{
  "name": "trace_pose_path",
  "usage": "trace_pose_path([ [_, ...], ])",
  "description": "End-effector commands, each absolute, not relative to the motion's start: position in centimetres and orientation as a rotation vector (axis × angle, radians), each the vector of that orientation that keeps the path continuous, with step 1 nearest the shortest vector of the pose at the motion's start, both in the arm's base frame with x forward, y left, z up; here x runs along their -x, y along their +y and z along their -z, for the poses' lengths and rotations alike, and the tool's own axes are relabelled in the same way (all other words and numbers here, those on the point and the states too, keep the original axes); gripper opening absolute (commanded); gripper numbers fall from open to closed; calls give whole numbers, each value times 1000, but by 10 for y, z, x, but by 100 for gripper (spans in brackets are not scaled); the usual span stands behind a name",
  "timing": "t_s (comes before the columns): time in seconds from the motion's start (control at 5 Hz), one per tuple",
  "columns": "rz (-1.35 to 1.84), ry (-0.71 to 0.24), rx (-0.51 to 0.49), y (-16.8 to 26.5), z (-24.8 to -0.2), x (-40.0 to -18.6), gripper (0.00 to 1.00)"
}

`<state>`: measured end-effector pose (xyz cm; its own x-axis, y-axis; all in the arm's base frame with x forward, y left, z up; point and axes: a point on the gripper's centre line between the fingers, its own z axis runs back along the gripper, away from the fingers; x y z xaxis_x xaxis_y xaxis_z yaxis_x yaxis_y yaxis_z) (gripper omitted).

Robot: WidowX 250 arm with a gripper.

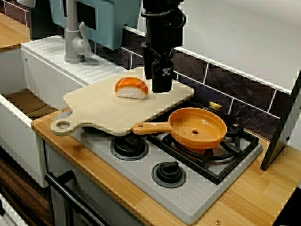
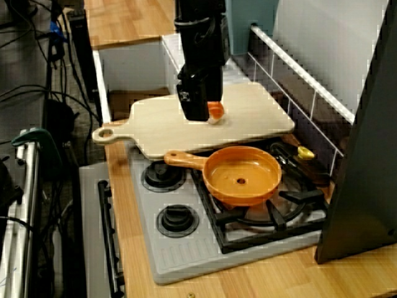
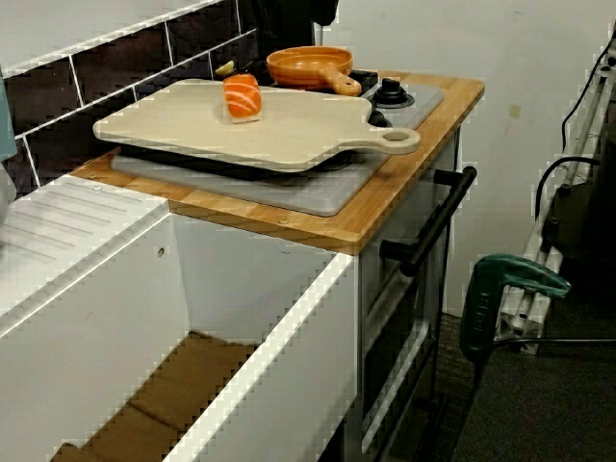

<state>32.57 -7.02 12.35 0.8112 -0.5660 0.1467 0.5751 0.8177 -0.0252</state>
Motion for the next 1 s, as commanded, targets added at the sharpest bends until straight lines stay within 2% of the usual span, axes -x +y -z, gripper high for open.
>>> trace_pose_path([
  [0.0,582,-200,44,-86,-122,-304,100],
  [0.4,586,-193,55,-88,-117,-300,100],
  [0.8,570,-206,89,-80,-128,-299,100],
])
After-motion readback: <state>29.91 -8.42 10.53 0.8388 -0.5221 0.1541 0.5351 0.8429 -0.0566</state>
